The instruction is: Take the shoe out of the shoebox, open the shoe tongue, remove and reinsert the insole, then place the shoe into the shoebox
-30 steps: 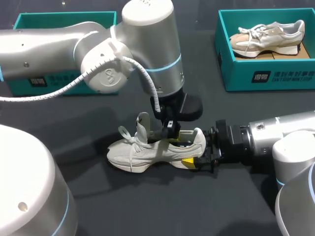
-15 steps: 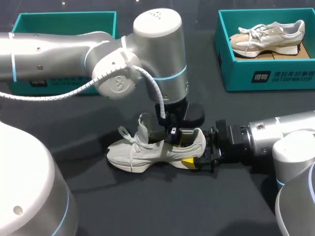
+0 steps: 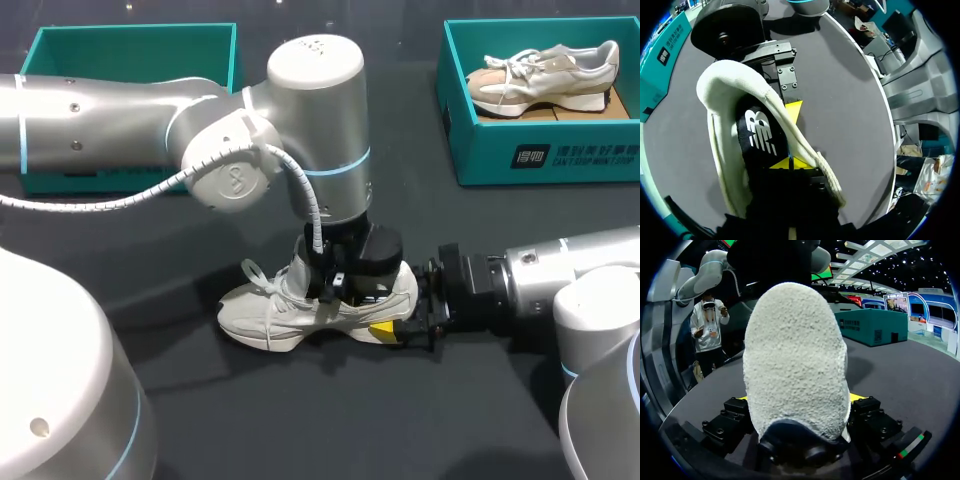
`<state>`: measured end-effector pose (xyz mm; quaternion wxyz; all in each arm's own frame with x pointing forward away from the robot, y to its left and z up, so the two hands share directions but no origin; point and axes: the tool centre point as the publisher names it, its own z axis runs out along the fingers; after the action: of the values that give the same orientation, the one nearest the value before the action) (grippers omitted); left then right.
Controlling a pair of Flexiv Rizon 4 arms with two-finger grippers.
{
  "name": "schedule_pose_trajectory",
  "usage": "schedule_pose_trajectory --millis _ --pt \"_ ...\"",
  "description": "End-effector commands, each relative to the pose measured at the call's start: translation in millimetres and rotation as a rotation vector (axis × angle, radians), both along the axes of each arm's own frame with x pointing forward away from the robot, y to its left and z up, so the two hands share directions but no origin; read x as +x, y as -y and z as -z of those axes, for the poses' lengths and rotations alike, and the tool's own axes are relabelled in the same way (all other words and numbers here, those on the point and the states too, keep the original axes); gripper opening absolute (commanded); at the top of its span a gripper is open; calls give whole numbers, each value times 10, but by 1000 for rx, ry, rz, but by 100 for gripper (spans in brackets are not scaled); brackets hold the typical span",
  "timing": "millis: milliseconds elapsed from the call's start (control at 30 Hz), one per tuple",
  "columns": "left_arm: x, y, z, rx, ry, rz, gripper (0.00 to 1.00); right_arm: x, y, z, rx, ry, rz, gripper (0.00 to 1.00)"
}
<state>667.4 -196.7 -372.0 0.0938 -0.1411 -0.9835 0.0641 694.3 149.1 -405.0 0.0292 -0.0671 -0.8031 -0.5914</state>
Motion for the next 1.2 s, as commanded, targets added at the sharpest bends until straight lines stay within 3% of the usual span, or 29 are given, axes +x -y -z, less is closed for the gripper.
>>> schedule_pose_trajectory --millis 33,133,233,800,1000,1200 --pt "-91 -83 19 0 25 -4 19 -3 -2 3 -4 -2 1 0" --pt "-117 -110 46 3 40 -5 36 -3 -2 3 -4 -2 1 0" --pt "-141 -117 86 11 62 -4 46 -3 -2 3 -4 -2 1 0" --pt "48 -7 468 67 177 -1 52 -3 -2 3 -4 -2 1 0" --pt "157 -1 539 85 224 -45 44 -3 -2 3 -4 -2 1 0" --pt "282 -55 540 84 225 -91 16 -3 -2 3 -4 -2 1 0"
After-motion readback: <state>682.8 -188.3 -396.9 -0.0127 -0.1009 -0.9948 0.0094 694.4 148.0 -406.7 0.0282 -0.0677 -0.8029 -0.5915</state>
